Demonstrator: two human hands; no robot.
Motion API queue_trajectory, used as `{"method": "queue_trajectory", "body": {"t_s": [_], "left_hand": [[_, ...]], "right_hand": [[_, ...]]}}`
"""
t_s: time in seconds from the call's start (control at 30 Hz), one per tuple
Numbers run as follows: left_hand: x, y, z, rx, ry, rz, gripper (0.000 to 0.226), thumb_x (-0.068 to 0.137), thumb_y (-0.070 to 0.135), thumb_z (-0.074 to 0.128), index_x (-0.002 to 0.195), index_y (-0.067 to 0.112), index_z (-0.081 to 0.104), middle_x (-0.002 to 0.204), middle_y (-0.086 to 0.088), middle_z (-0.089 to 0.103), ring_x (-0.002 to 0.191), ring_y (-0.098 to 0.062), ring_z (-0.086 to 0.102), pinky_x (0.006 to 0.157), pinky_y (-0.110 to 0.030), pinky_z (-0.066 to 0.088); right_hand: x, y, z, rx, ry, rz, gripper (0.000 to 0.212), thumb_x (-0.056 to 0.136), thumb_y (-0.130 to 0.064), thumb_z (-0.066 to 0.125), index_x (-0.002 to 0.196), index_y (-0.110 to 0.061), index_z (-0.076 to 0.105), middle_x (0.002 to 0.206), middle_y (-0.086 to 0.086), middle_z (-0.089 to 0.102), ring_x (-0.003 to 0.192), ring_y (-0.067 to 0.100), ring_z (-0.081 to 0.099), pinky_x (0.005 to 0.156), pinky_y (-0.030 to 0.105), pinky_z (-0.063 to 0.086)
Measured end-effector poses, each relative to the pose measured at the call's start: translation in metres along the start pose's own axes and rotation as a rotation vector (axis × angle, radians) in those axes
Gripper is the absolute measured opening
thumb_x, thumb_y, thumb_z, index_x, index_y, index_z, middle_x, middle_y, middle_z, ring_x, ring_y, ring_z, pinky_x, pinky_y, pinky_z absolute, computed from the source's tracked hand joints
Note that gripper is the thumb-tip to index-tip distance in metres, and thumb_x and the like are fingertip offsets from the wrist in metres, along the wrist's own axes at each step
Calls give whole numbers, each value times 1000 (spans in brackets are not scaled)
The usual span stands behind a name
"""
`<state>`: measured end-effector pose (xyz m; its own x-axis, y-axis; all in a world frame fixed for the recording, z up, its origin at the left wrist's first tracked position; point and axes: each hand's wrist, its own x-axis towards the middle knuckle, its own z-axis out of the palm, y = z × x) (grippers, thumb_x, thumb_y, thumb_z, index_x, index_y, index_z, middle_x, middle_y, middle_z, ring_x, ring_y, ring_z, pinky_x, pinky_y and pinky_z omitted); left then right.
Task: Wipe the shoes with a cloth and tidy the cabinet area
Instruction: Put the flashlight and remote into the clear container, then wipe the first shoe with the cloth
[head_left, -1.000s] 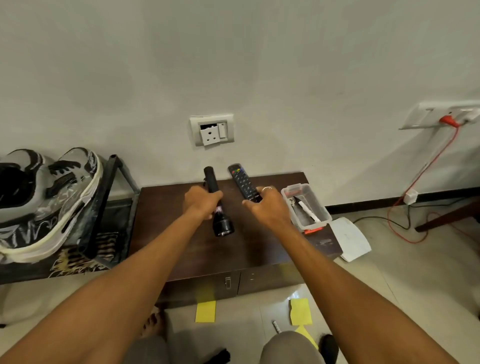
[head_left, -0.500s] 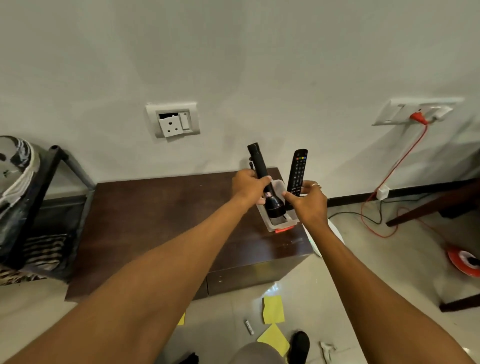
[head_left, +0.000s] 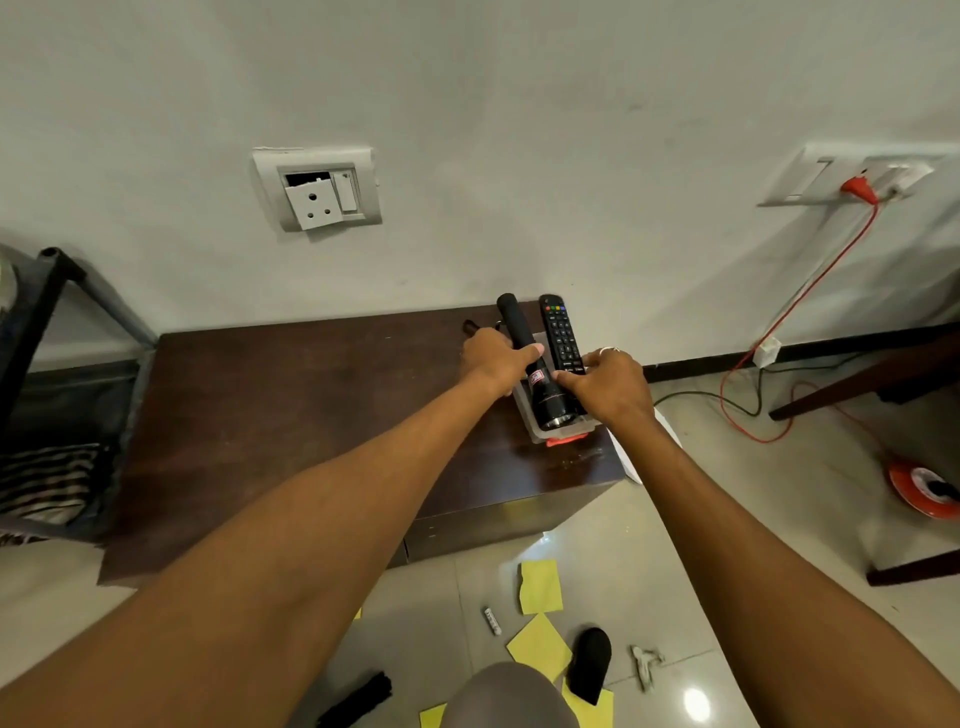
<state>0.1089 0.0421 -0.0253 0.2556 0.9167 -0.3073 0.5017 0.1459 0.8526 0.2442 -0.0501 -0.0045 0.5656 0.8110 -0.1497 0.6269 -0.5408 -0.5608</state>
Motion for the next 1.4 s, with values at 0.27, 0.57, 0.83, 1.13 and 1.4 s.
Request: {"method": "queue_trajectory", "body": {"t_s": [0.27,0.57,0.83,1.13,1.4], "left_hand": [[-14,-1,1,8,79,46,36,88,40,76,108,20,54,101,2,60,79,-27,71,58,-35,60],[-31,-18,13,28,16,-5,41,84,31,82,108,20,51,114,-3,60,91,-26,68,69,-46,63],[-38,-23,-4,30,58,16,22,91,35,74,96,22,57,95,-5,68,66,-23,70,59,-44,63],[-88,-53,-65,18,132,53,18,91,36,73,96,32,56,97,4,64,85,-21,68,76,-47,62],[-199,-100,-194,11,408,55,13,91,28,75,93,23,63,87,8,63,81,-11,63,68,-25,52]], "right_hand": [[3,6,3,51,-14,25,49,91,-45,73,121,-7,68,107,9,71,99,22,66,72,26,42],[-7,9,13,98,35,58,49,86,-20,82,131,-11,65,129,11,69,117,28,67,92,38,57],[-15,10,6,55,64,53,42,92,-24,76,130,-11,67,125,10,71,112,26,68,96,43,56],[-65,-52,28,10,151,-182,28,87,-27,80,113,-22,75,120,2,69,112,24,64,96,48,55],[-157,-126,50,70,0,-339,24,87,-28,79,110,-22,76,118,-2,70,114,17,63,100,37,51]]}}
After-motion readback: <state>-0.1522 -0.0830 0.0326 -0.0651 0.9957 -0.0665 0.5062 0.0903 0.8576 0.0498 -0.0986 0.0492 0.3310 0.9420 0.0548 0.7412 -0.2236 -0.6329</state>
